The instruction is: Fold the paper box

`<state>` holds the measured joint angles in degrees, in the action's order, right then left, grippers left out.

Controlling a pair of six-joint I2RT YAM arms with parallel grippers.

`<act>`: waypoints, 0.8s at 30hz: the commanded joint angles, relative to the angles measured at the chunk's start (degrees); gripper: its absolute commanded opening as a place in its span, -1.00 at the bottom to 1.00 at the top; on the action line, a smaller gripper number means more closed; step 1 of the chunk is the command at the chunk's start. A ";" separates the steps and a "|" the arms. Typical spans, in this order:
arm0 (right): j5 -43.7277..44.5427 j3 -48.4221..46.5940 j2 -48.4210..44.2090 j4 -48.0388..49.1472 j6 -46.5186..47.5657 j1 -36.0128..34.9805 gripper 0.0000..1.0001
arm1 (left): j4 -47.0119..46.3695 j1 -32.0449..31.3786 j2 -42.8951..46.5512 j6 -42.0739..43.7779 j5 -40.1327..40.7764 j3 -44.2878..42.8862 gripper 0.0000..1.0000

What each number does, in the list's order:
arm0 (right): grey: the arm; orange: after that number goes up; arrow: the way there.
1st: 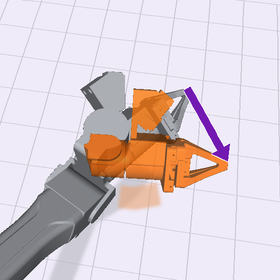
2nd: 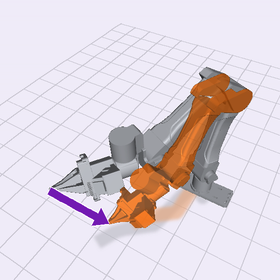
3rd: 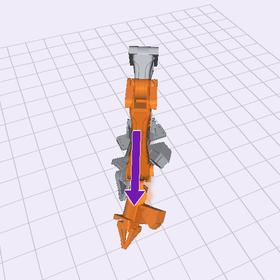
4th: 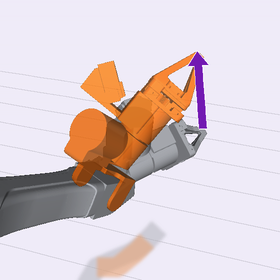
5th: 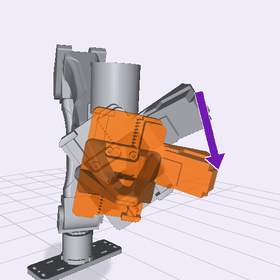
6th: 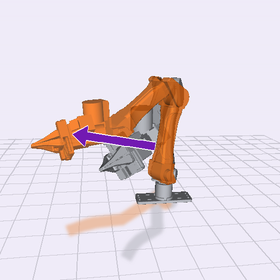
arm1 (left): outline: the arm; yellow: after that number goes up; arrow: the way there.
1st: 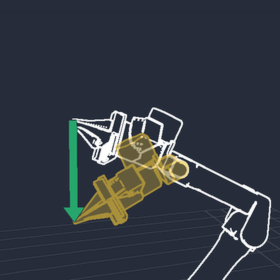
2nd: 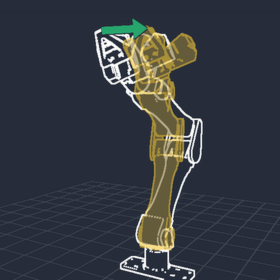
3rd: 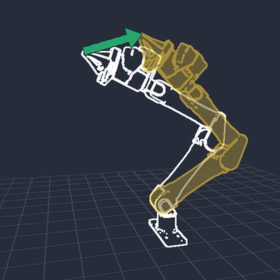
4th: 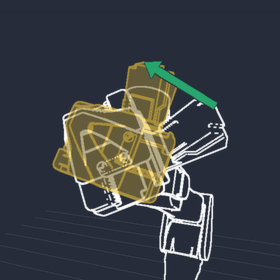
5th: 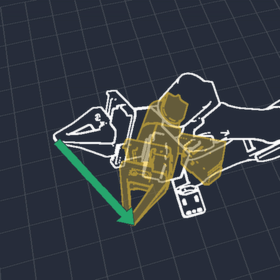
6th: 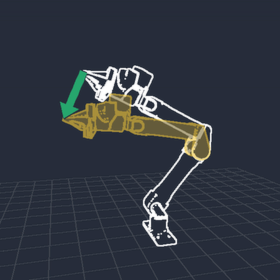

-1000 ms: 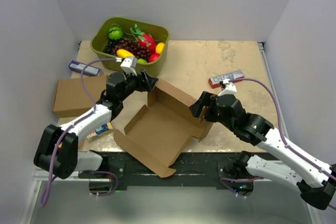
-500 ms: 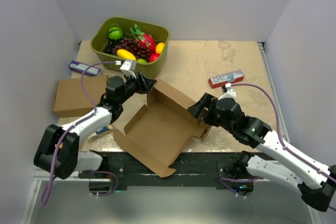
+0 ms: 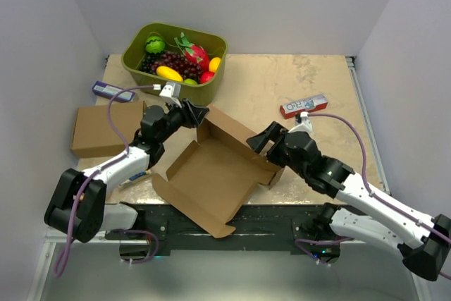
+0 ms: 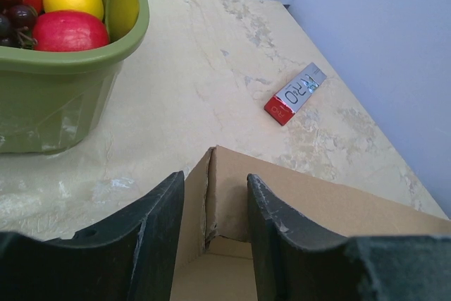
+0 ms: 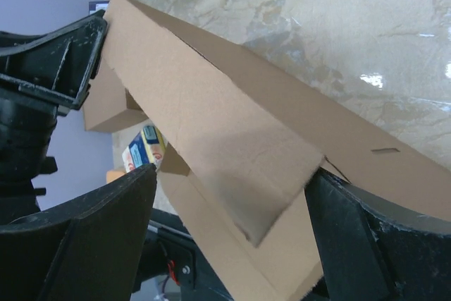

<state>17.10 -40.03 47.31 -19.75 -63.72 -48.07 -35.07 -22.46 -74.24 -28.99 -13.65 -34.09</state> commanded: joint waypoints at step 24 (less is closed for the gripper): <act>10.94 -0.05 14.12 27.99 6.06 3.60 -0.07 | 12.38 5.48 13.40 -3.17 3.73 -0.27 0.60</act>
<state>26.61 -37.12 59.35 0.60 -61.54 -46.06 -27.51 -20.21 -65.41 -30.89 -8.71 -31.09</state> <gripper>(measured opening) 0.494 0.747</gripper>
